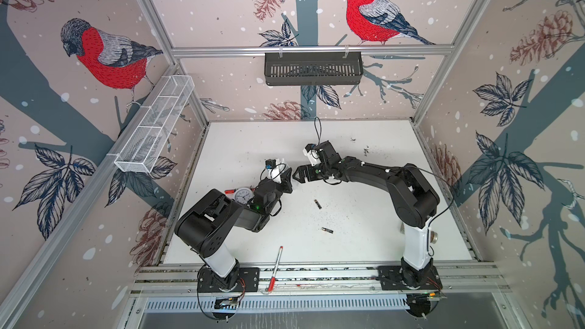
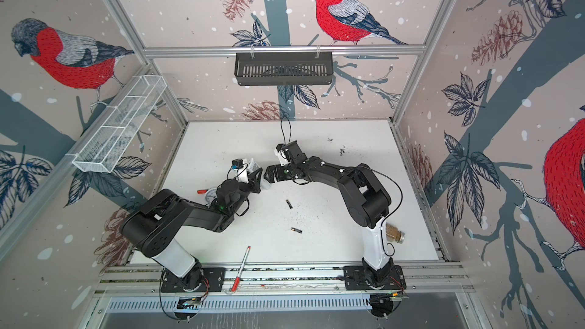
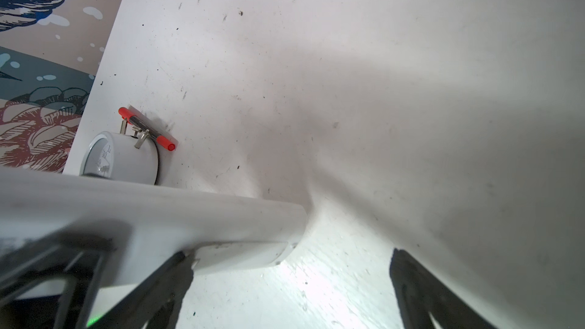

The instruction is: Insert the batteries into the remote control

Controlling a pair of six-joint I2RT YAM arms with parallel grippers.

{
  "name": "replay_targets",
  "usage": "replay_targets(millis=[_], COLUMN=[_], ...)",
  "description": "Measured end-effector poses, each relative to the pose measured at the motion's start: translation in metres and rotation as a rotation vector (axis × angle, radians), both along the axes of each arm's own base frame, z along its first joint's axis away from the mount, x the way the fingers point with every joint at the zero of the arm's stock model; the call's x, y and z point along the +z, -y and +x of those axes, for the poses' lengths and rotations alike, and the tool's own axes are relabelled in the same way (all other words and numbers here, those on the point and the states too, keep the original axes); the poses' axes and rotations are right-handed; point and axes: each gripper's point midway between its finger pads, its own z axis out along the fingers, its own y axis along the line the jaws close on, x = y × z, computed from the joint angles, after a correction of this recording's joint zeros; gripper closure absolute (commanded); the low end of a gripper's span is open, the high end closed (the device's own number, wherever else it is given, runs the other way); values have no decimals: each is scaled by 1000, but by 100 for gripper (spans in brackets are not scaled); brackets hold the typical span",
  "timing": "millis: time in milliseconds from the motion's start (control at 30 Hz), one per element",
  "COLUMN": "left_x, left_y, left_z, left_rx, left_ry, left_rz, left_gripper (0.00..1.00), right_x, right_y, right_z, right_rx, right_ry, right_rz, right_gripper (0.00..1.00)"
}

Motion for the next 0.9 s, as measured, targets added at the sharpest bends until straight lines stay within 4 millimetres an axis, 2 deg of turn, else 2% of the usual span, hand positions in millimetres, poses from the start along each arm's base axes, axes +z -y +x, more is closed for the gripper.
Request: replay_targets(millis=[900], left_x=[12], left_y=[16], left_z=[-6], left_rx=[-71], left_ry=[34], left_rz=[-29], left_gripper=[100], right_x=[12], right_y=[18], right_z=[-7], right_rx=[-14], right_ry=[26], right_rz=[39], right_gripper=[1])
